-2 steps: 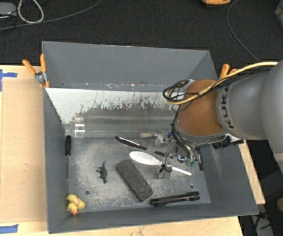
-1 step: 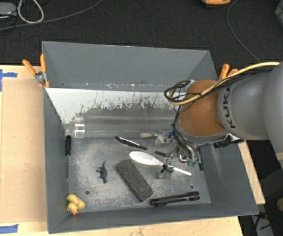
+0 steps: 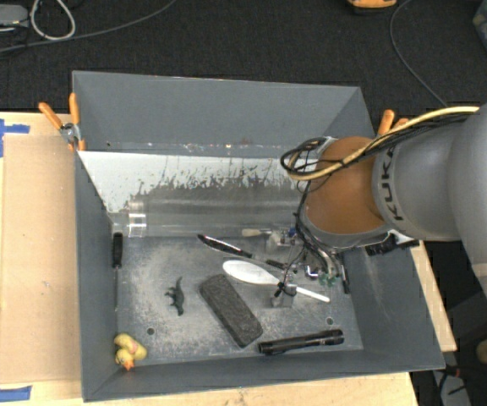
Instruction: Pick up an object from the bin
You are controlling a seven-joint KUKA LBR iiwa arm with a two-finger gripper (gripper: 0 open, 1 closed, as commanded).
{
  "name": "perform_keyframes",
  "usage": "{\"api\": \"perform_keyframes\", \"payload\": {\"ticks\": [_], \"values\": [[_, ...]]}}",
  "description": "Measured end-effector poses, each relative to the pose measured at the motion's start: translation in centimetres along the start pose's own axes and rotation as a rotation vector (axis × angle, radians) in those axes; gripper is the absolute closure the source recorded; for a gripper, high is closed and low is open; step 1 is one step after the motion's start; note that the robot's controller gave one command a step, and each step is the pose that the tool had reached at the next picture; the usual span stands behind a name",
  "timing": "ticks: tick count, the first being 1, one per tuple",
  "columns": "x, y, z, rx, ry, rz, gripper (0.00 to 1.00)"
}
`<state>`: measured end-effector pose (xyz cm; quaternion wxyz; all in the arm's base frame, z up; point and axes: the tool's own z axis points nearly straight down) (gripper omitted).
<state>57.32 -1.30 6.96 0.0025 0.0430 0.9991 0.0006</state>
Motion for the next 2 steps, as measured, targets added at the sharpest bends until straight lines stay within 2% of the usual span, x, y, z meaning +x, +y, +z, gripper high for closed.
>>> {"api": "perform_keyframes", "payload": {"ticks": [1, 2], "values": [[-0.02, -0.17, -0.03, 0.0, 0.0, -0.021, 1.0], [-0.02, -0.17, -0.04, 0.0, 0.0, -0.022, 1.0]]}}
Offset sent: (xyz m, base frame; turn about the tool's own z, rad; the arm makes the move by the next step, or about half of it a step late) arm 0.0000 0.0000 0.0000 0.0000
